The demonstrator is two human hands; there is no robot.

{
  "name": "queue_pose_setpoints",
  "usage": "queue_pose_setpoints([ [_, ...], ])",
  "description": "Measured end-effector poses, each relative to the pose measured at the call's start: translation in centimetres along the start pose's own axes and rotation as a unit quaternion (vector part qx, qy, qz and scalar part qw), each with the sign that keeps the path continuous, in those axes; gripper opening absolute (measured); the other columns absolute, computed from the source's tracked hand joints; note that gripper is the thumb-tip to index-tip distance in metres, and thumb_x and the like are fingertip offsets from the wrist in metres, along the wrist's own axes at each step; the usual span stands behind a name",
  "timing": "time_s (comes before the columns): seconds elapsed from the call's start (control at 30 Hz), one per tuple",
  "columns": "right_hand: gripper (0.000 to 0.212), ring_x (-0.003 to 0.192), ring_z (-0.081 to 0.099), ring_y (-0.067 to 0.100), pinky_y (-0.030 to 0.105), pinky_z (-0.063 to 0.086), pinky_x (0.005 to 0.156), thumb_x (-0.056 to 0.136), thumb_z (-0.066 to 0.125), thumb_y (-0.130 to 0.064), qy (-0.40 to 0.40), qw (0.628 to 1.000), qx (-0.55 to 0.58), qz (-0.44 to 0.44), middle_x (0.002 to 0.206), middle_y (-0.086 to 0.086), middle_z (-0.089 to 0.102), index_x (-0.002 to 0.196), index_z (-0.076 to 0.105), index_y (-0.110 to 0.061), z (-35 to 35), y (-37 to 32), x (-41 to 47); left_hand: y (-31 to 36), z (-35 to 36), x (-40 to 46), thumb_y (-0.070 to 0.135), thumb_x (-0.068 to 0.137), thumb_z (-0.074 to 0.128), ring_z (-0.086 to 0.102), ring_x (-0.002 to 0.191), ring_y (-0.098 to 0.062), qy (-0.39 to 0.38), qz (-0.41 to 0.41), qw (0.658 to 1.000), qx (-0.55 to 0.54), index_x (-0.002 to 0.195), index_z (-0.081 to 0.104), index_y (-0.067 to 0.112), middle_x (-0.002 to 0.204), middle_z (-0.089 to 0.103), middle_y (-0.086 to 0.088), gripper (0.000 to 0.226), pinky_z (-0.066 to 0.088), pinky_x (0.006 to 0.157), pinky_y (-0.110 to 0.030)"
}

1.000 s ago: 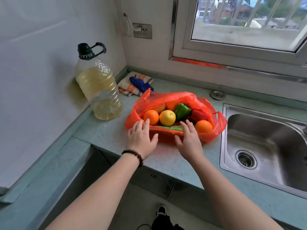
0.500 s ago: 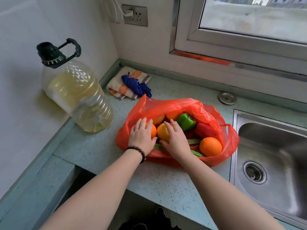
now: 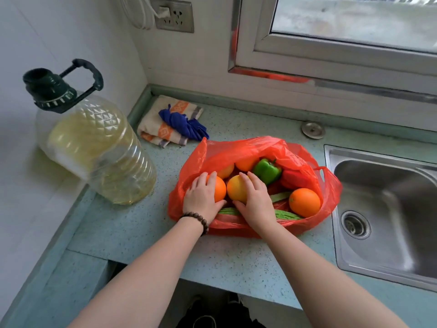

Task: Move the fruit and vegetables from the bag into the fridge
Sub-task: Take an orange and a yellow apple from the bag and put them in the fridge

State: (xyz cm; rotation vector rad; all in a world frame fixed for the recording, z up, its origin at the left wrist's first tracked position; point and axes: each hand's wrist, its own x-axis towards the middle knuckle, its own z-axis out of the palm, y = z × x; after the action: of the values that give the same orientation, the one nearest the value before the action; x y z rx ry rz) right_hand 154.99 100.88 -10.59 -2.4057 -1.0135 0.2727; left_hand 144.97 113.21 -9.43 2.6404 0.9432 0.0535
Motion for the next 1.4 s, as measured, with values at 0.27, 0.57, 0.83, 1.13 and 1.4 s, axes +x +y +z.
queue_pose_setpoints([
  [0.27,0.079,0.133,0.033,0.028,0.039,0.030,0.111,0.073,0.076,-0.024,0.162,0.984,0.035,0.064,0.145,0.010,0.037,0.142,0.036,-0.019,-4.4,-2.2,-2.3,0.3,-4.2,-0.4,0.052,0.076,0.067,0.032,0.135,-0.022,0.065,0.120,0.989,-0.056,0.145,0.026,0.022,0.147,0.034,-0.004,0.086,0.033,0.108,-0.035],
  [0.57,0.078,0.131,0.036,0.030,0.041,0.032,0.109,0.074,0.076,-0.029,0.317,0.922,-0.003,0.221,0.143,0.013,0.038,0.140,0.037,-0.018,-10.5,0.9,-14.1,9.9,-3.0,-2.8,0.048,0.073,0.072,0.039,0.129,-0.026,0.003,0.291,0.951,-0.101,0.143,0.032,0.016,0.142,0.040,-0.009,0.086,0.036,0.106,-0.035],
  [0.83,0.078,0.132,0.032,0.026,0.037,0.034,0.107,0.076,0.074,-0.031,0.421,0.805,-0.043,0.415,0.146,0.006,0.034,0.142,0.034,-0.022,-13.1,4.4,-31.9,22.5,1.0,-14.8,0.047,0.073,0.072,0.045,0.121,-0.028,-0.130,0.479,0.857,-0.134,0.141,0.033,0.014,0.137,0.042,-0.007,0.085,0.044,0.095,-0.039],
  [1.13,0.078,0.133,0.035,0.021,0.032,0.039,0.099,0.076,0.074,-0.030,0.530,0.661,-0.073,0.525,0.147,0.003,0.032,0.142,0.033,-0.025,-14.0,4.7,-51.8,32.5,4.0,-32.4,0.050,0.076,0.068,0.040,0.126,-0.025,-0.202,0.626,0.744,-0.116,0.143,0.026,0.017,0.142,0.037,-0.004,0.086,0.047,0.089,-0.040],
  [1.4,0.078,0.130,0.038,0.026,0.038,0.043,0.097,0.074,0.076,-0.029,0.577,0.539,-0.122,0.601,0.142,0.009,0.040,0.140,0.038,-0.019,-13.5,3.5,-71.7,38.3,6.4,-53.1,0.050,0.078,0.066,0.040,0.125,-0.024,-0.245,0.716,0.642,-0.122,0.143,0.026,0.015,0.142,0.036,-0.003,0.084,0.048,0.081,-0.039],
])
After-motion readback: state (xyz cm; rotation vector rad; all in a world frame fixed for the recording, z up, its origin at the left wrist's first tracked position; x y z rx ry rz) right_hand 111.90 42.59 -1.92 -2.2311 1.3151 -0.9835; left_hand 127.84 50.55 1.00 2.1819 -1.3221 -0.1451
